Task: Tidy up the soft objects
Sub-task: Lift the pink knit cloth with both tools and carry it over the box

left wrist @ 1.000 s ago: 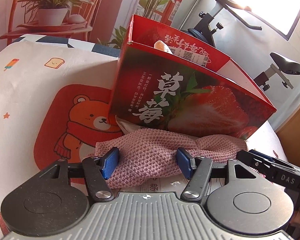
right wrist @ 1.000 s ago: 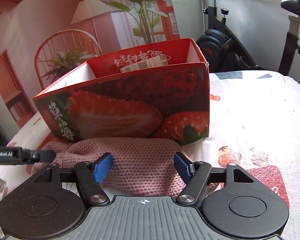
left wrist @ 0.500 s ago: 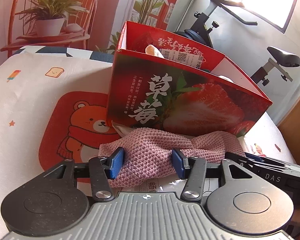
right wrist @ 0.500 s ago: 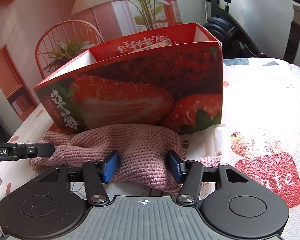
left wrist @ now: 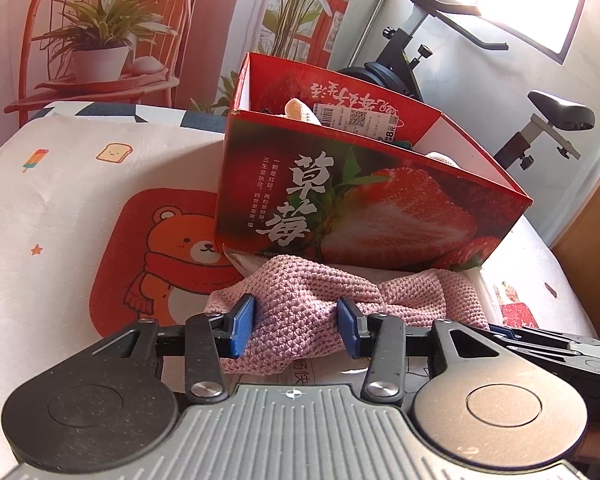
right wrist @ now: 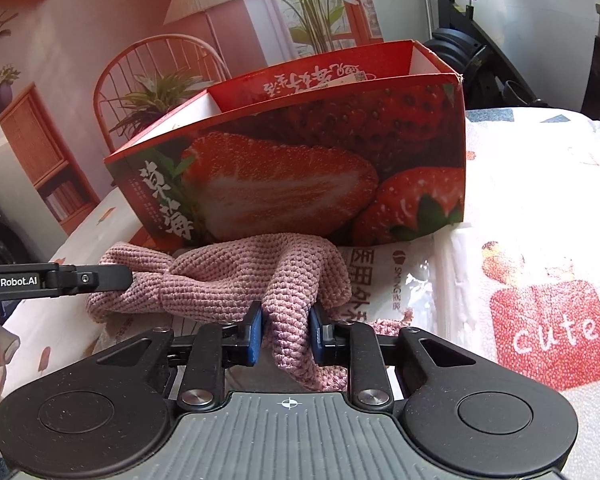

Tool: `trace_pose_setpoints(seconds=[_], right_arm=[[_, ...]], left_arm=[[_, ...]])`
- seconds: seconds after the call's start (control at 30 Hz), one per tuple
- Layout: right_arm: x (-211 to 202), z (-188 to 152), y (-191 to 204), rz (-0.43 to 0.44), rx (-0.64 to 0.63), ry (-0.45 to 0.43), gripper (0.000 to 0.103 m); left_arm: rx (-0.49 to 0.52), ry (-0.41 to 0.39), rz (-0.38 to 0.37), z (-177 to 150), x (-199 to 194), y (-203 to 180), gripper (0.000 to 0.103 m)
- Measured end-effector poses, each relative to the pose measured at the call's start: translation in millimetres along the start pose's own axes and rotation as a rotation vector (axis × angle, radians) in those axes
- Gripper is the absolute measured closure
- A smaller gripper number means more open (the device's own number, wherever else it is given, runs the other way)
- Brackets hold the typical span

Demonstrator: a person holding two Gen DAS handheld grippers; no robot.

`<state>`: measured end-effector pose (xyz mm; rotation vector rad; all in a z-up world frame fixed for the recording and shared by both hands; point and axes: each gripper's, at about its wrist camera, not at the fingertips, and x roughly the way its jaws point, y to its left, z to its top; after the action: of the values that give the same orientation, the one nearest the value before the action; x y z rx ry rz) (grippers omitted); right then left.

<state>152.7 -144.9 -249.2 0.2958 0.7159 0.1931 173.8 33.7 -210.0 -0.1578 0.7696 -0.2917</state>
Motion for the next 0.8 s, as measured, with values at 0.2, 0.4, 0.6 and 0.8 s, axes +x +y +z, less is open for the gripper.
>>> trace_pose_setpoints(seconds=[0.2,0.4,0.6,0.8], right_arm=[[-11.9,-7.8,3.9,0.017,-0.002,0.003,0.083],[-21.2,-15.9,5.1,-0.004,-0.011,0.002,0.083],[-33.3,-20.4,-3.3,-0.03,0.008,-0.018,0.083],[-39.5,-21.8,-5.6,-0.033,0.012,-0.026,0.083]], left_arm=[[0.005,-0.025,-0.005,-2.7,-12.7,-4.1,0.059],[0.018,-0.039,-0.05,-15.0,-26.5,-12.0,0.059],[0.038,-0.014,-0.087,-26.1,-28.8,-20.4,0.059],[0.034,0.02,-0.098,-31.6,-24.3,-19.3,0.059]])
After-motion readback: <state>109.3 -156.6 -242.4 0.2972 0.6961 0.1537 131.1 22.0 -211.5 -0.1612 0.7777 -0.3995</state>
